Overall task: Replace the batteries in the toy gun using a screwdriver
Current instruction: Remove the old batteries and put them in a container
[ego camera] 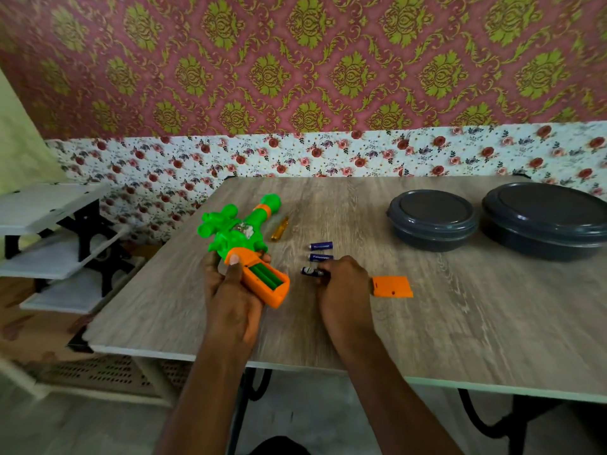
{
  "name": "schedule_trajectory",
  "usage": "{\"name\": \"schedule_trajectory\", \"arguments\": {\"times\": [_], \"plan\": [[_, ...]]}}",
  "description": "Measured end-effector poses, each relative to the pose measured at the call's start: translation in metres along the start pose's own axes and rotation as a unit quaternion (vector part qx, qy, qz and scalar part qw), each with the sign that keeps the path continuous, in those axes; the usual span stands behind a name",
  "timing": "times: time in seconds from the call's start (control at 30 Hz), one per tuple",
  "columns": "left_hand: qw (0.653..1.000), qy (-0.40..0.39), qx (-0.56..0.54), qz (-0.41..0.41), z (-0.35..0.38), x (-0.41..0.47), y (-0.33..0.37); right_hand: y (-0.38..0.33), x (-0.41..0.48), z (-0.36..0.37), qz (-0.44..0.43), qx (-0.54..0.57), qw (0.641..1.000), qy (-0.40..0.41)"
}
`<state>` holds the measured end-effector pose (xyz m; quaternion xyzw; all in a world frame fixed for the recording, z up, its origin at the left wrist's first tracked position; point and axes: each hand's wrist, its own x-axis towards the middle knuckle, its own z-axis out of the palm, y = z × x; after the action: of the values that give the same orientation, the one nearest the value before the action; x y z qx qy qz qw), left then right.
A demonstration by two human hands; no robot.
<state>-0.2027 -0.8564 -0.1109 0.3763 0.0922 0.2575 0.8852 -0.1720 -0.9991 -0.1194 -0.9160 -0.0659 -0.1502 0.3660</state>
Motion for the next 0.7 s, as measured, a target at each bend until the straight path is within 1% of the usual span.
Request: {"name": "schedule_trajectory", "arguments": {"times": [0.1, 0.23, 0.3, 0.4, 0.57, 0.6, 0.7], "plan": [[1.000, 0.018, -0.005, -0.023, -0.002, -0.001, -0.003, -0.001, 0.000, 0.003, 0.010, -0.020, 1.000, -0.003], [0.998, 0.031, 0.034, -0.039, -0.002, -0.002, -0.004, -0.003, 0.002, 0.004, 0.018, -0.040, 0.999, -0.001], [0.996, 0.039, 0.070, -0.048, -0.004, -0.001, -0.004, -0.003, 0.004, 0.003, 0.016, -0.044, 0.999, -0.003], [0.983, 0.056, 0.170, -0.049, -0.007, 0.002, -0.001, -0.003, 0.007, -0.001, 0.024, -0.036, 0.999, -0.006], [0.936, 0.071, 0.345, -0.022, -0.015, 0.011, 0.006, -0.004, 0.013, -0.001, 0.036, -0.048, 0.998, -0.019], [0.922, 0.078, 0.378, -0.004, -0.015, 0.011, 0.008, -0.003, 0.014, 0.000, 0.036, -0.051, 0.998, -0.017], [0.866, 0.101, 0.488, 0.047, -0.016, 0.011, 0.013, -0.002, 0.015, 0.003, 0.036, -0.052, 0.998, -0.012]]}}
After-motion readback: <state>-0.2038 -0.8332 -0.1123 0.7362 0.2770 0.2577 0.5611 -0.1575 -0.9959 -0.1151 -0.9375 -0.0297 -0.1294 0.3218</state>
